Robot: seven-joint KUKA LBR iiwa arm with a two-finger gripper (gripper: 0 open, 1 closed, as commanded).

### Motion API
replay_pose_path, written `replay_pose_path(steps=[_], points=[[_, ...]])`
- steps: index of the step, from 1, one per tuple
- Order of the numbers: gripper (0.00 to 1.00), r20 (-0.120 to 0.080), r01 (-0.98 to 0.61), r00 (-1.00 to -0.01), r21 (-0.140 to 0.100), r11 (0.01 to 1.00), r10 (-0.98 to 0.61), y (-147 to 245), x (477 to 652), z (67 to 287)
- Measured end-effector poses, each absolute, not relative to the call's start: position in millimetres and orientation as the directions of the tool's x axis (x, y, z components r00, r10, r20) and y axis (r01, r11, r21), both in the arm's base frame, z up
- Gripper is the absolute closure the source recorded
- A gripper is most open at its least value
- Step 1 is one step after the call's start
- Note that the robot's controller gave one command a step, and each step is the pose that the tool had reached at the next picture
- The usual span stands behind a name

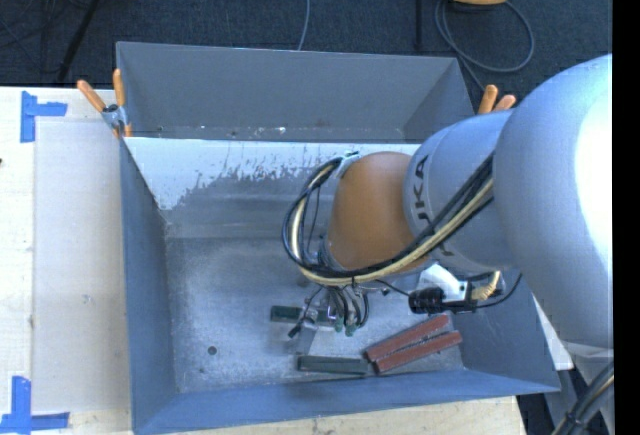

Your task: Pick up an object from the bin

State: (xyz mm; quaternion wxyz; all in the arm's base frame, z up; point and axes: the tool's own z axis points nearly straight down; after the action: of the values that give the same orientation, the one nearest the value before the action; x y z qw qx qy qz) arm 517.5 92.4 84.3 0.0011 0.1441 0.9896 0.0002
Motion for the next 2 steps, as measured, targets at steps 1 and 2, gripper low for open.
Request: replay_pose_path(steps=[1, 2], points=[[1.0, 0.0, 0.454, -0.891, 0.002, 0.891, 0.454, 84.5, 515.4, 69.9], [1.0, 0.0, 0.455, -0.891, 0.001, 0.891, 0.455, 83.9, 515.2, 70.4]])
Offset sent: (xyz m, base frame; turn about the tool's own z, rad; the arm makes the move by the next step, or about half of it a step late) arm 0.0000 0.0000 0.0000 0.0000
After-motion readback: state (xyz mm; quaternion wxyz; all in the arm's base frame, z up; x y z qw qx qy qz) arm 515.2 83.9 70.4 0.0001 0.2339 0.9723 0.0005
